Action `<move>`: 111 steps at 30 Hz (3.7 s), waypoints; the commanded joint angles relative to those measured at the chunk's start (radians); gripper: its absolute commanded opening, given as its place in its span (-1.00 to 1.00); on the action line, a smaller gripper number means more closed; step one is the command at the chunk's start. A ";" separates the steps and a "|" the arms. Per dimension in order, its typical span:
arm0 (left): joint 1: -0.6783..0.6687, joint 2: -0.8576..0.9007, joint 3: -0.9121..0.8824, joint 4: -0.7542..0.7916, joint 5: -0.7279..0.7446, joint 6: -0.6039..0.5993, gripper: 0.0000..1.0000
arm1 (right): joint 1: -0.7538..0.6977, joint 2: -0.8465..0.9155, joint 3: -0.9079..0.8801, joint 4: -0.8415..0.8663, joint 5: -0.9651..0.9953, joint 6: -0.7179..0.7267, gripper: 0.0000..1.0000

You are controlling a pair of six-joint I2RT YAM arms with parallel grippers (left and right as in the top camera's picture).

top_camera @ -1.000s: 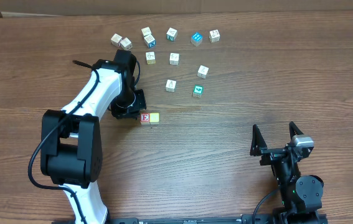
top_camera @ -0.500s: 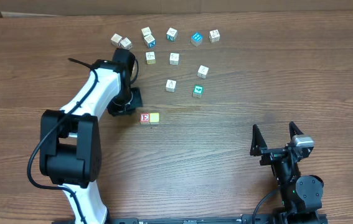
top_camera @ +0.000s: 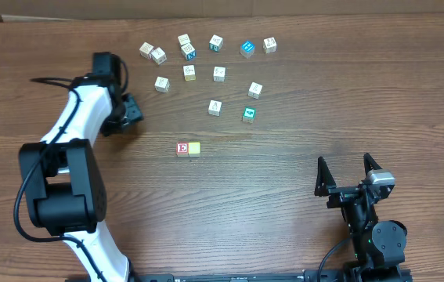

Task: Form a horizontal line
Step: 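Lift the left gripper and move it back-left away from the row, then open the right gripper and reach it toward the green 4 block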

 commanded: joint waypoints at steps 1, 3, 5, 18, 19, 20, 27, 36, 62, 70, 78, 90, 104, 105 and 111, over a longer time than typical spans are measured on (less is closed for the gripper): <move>0.042 -0.012 -0.005 -0.004 -0.024 -0.004 0.99 | 0.005 -0.010 -0.011 0.003 0.010 -0.004 1.00; 0.050 -0.011 -0.005 0.000 -0.024 -0.004 0.99 | 0.005 -0.010 -0.011 0.003 0.010 -0.004 1.00; 0.051 -0.011 -0.005 0.002 -0.024 -0.004 0.99 | 0.005 -0.010 -0.011 0.003 0.010 -0.004 1.00; 0.051 -0.011 -0.005 0.002 -0.024 -0.004 0.99 | 0.005 -0.010 -0.011 0.003 0.010 -0.004 1.00; 0.051 -0.012 -0.005 0.002 -0.024 -0.004 0.99 | 0.005 -0.010 -0.011 0.003 0.010 -0.004 1.00; 0.051 -0.012 -0.005 0.002 -0.024 -0.004 0.99 | 0.005 -0.010 -0.011 0.003 0.010 -0.004 1.00; 0.051 -0.011 -0.005 0.002 -0.024 -0.004 0.99 | 0.005 -0.010 -0.011 0.027 0.003 -0.004 1.00; 0.050 -0.012 -0.005 0.002 -0.024 -0.004 0.99 | 0.005 -0.010 -0.002 0.075 -0.165 0.109 1.00; 0.050 -0.011 -0.005 0.002 -0.024 -0.004 0.99 | 0.005 0.067 0.453 -0.240 -0.284 0.155 1.00; 0.050 -0.011 -0.005 0.002 -0.024 -0.004 0.99 | 0.005 0.337 0.773 -0.394 -0.311 0.149 1.00; 0.050 -0.012 -0.005 0.002 -0.024 -0.004 0.99 | 0.005 0.710 1.192 -0.620 -0.328 0.044 1.00; 0.050 -0.012 -0.005 0.002 -0.024 -0.004 0.99 | 0.005 1.422 2.042 -1.252 -0.326 -0.035 1.00; 0.050 -0.012 -0.005 0.002 -0.024 -0.004 0.99 | 0.005 1.738 2.071 -1.366 -0.343 -0.029 1.00; 0.050 -0.012 -0.005 0.002 -0.024 -0.004 0.99 | 0.005 1.749 2.069 -1.374 -0.358 -0.029 0.92; 0.050 -0.012 -0.005 0.002 -0.024 -0.004 0.99 | 0.012 1.802 2.061 -1.394 -0.379 0.027 -0.38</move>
